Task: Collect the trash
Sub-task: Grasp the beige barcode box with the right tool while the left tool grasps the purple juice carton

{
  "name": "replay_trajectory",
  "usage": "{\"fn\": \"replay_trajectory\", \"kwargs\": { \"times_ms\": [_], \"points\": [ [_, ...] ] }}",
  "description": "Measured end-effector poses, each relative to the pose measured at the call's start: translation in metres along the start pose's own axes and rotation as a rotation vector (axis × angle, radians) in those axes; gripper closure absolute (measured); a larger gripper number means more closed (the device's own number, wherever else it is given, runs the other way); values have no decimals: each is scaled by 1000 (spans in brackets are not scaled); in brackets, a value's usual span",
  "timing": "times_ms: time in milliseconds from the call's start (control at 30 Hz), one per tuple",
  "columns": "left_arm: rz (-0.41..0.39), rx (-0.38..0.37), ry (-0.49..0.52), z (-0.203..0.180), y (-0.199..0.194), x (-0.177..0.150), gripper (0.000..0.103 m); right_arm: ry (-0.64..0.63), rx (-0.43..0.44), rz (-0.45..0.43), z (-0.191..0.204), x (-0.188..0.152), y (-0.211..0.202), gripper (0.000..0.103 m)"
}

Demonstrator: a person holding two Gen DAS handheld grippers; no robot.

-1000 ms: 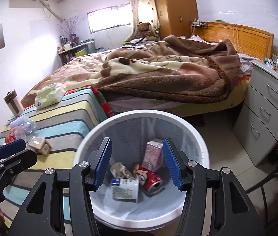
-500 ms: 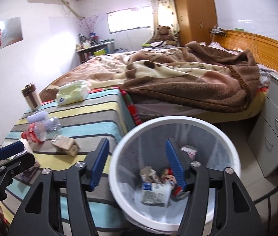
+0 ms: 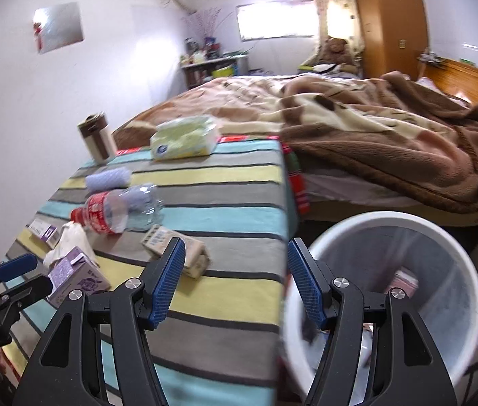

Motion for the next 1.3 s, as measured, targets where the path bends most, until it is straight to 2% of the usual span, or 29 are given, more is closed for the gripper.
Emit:
{"fn": "replay_trajectory", "kwargs": {
  "times_ms": [200,500,733,1200,1233,1300],
  "points": [
    [42,0,-16,12,11,-15,37,-72,40,64,18,-5,25,38],
    [92,-48,-29,11,34,-21,37,-131,90,156,33,-11,57,38],
    [122,-36,-46,14,49,-21,37,-190,161,174,50,-13,61,38],
    [145,-18,-47,17,58,-21,38,-239,166,256,58,-26,73,39],
    [146,-17,-46,16,59,-21,38,-237,169,252,58,-26,72,40],
    [147,-17,-43,16,59,-21,44,-229,165,247,56,-25,71,49]
  ]
}}
Point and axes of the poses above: each gripper's, at about its wrist camera, not at the fingertips, and y roughly the way its jaws point, z to its left, x to its top, the point moved 8 cm from there along y, roughly the way its jaws point, and after that the axes turned 5 degrees about y, right-handed, at the moved point
